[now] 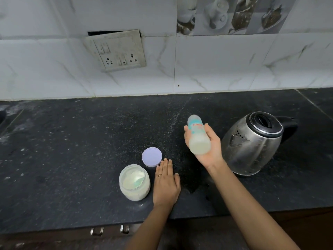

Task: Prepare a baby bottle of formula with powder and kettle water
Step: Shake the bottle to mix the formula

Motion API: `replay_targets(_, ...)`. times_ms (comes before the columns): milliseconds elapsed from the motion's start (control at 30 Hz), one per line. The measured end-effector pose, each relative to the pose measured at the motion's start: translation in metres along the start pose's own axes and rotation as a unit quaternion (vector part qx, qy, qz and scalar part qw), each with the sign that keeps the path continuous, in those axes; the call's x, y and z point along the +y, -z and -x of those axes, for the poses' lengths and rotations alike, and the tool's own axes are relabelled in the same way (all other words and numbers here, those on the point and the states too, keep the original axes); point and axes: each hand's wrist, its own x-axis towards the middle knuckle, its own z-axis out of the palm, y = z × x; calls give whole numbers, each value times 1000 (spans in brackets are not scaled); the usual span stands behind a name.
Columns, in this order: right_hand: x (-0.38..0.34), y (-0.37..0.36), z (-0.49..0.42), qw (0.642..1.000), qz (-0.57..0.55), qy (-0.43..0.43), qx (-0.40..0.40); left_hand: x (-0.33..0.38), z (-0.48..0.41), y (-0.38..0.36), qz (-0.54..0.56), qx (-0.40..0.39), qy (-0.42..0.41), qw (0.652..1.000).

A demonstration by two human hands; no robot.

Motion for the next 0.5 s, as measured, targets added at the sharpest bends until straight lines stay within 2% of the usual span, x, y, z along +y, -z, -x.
replay_targets(67,0,7,-4,1000,-13,-19,-21,1,0,0,1,-3,-2,1000)
replay_targets(133,3,13,2,994,82,-47,-50,0,0,0,3,0,-2,1000)
replay_targets(200,6,-2,3,991,119,-35,-56,0,0,-1,2,0,-1,1000)
replay_targets(300,10,1,-3,1000,3,3,9,0,0,0,-3,-1,1,1000)
replay_targets(333,9,6,-7,1000,-3,-1,5,1,0,0,-2,-3,1,1000)
replay_targets(433,9,15,-1,990,131,-41,-22,2,0,1,0,0,3,1000)
replay_targets(500,11,7,-2,993,111,-46,-10,1,0,1,1,0,3,1000)
